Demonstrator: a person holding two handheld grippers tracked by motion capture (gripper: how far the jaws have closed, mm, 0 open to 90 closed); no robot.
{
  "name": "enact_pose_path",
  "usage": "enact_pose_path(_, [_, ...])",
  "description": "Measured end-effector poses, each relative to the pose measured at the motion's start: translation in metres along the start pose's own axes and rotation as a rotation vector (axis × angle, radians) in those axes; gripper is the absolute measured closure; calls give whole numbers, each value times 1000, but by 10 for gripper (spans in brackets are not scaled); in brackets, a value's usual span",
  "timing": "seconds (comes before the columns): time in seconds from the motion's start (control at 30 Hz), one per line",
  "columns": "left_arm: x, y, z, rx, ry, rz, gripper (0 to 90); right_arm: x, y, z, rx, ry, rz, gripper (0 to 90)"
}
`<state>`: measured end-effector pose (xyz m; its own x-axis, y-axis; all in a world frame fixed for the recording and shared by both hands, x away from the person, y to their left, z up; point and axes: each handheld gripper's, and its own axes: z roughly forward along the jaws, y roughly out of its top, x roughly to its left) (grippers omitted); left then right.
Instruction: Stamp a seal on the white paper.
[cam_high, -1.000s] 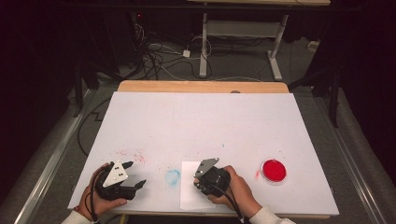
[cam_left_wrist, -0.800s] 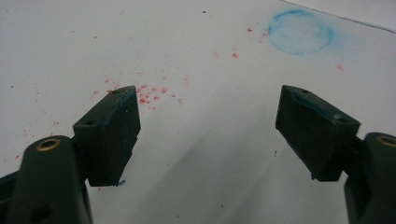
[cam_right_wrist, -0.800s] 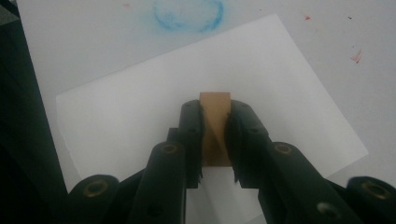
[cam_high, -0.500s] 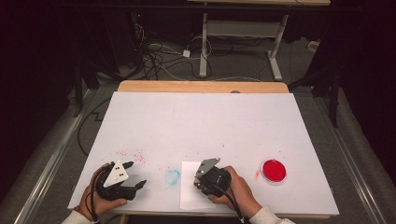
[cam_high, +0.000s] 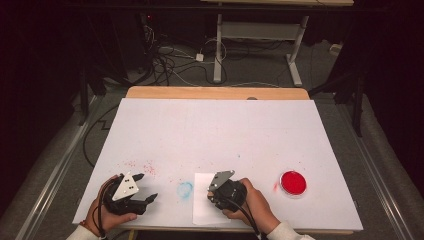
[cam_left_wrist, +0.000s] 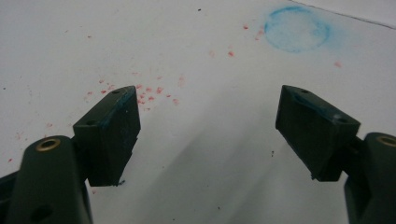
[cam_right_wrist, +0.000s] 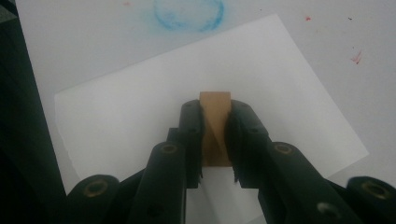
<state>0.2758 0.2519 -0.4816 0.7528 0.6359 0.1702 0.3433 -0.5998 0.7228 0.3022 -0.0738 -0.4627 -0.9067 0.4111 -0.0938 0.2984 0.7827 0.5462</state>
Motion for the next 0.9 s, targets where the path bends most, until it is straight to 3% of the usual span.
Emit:
enact_pose_path(0.33, [2,-1,0,5,10,2,213,-3,-2,-2,-15,7,14,764])
enact_pose_path(0.53, [2,-2,0,6,12,1,213,-8,1,-26,-95,-15,31,763])
enact_pose_path(0.9, [1,-1,1,11,9,7,213,-21,-6,-59,-164,-75,58,763])
